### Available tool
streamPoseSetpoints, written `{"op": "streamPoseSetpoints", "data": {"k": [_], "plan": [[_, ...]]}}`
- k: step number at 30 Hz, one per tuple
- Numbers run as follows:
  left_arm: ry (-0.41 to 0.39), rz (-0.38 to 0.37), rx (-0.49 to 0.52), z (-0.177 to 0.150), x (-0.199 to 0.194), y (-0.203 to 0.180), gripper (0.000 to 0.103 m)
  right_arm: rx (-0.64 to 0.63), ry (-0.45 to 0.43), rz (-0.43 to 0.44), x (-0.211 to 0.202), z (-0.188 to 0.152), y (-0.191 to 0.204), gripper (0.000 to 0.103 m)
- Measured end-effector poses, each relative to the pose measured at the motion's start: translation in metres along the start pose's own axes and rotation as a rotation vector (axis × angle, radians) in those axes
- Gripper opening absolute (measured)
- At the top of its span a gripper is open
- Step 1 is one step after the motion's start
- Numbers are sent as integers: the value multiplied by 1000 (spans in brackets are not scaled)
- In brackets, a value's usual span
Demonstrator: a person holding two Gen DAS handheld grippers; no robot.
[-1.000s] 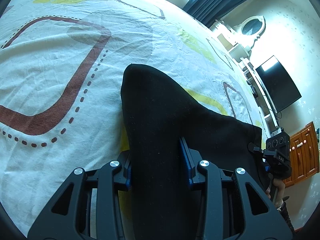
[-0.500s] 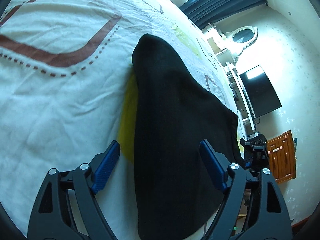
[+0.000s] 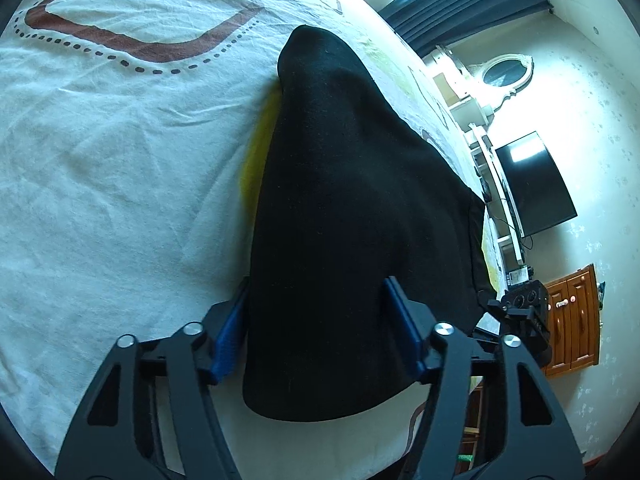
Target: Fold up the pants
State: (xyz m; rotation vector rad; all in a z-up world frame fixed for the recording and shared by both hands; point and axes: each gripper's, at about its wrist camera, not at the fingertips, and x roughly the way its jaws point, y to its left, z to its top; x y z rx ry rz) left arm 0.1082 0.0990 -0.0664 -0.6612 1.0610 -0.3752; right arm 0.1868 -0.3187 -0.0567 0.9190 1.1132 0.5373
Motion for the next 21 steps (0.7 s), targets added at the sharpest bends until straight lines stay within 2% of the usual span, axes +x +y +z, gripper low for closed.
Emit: {"op": "streamPoseSetpoints", "data": {"k": [3,7,21], "plan": [[-2,25,14,-2,-1,-5,50,18,-19,12,-2,-5,-2,47],[5,18,-1,0,-4,-5,42,26,-21,20,-4,-6,-2,45],[17,-8,-56,1,-6,-1,37,35,-13,27,-12,-5,-3,43]]}}
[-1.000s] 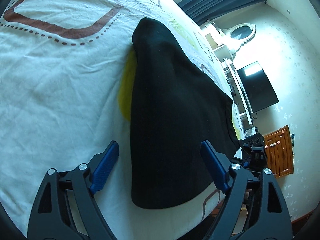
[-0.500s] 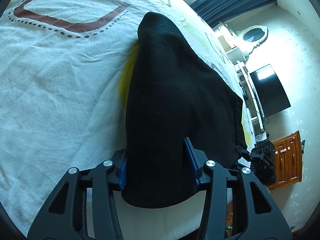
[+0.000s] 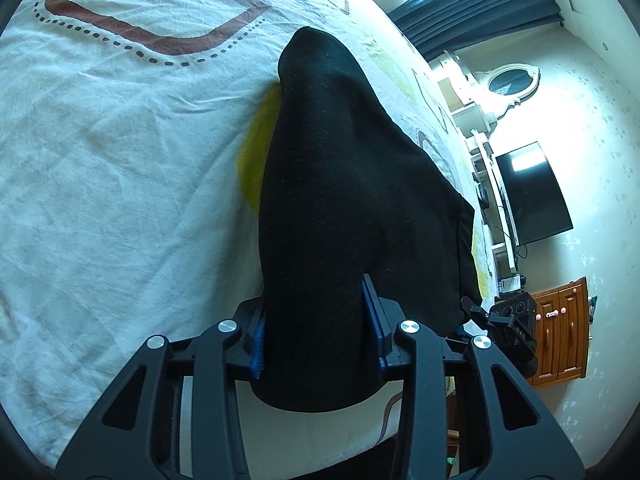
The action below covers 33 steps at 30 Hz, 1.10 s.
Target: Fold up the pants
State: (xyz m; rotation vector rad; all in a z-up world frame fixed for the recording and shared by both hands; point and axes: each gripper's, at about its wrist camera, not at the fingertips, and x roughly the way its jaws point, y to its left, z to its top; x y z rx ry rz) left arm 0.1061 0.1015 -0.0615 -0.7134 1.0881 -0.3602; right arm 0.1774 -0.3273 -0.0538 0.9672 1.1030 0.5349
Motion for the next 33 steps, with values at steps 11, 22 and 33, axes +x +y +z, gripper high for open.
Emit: {"op": "streamPoseSetpoints", "data": {"k": [11,22,33], "plan": [[16,-1,-5,-1,-1,3,37,1,21,8,-6,-7,-6,43],[15,4,-3,-3,-1,1,37,2,32,7,-9,-15,-6,43],[15,15,8,-3,-1,0,38,4,39,3,-10,-16,-9,43]]}}
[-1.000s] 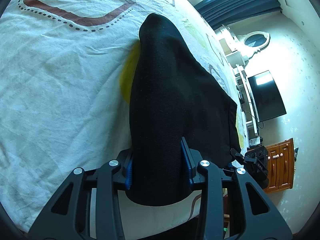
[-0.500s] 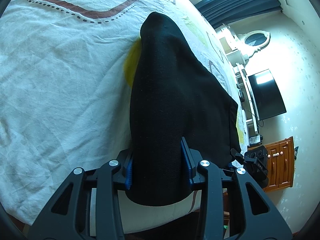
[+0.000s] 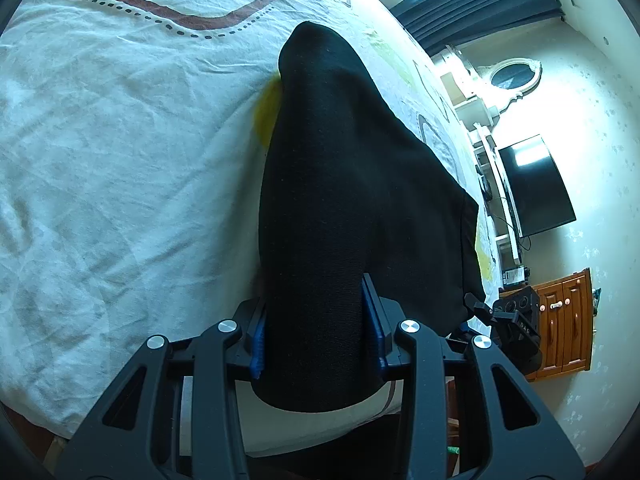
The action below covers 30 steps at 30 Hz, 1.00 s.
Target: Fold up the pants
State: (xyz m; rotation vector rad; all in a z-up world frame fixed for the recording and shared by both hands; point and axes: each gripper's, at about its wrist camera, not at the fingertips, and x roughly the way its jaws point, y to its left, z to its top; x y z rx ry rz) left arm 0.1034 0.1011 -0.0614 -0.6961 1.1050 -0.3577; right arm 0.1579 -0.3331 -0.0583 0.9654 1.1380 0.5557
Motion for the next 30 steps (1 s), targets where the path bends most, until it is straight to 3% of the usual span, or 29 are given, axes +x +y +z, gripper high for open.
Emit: {"op": "streamPoseSetpoints", "data": {"k": [30], "plan": [[10,1,2,0,1,-3,38,-1,13,-7,-4,-6,-2,43]]}}
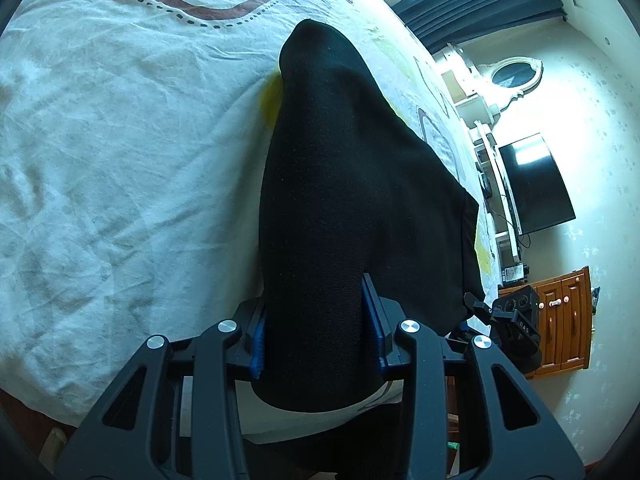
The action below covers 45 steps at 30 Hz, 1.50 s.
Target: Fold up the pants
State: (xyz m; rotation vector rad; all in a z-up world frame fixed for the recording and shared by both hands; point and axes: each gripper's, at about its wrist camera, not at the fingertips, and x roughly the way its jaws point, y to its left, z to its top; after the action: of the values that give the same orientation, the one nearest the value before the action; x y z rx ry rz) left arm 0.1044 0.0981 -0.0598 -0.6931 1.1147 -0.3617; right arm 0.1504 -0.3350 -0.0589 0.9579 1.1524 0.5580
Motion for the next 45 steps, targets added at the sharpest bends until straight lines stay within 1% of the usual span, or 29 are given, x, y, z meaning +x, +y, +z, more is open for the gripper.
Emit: {"op": "streamPoseSetpoints", "data": {"k": [11,22,38,41,42,43,45], "plan": [[6,-1,-5,-1,0,0,38,7,8,1,-4,-6,-5,43],[20,-10,-29,0,1,5,45,26,12,7,-9,-6,-13,43],[40,-47,-34,5,0,12,49,39,15,20,-13,-8,-17,44],[47,-52,-12,5,0,10,55,45,18,37,-13,-7,-19,46],[50,-59,-6,5,0,9,58,45,20,46,-14,-7,-19,48],[51,-71,-1,5,0,8,64,43,23,54,-15,-6,-21,48],[59,-91,15,4,0,5,70,44,33,69,-16,-4,-22,50]]}}
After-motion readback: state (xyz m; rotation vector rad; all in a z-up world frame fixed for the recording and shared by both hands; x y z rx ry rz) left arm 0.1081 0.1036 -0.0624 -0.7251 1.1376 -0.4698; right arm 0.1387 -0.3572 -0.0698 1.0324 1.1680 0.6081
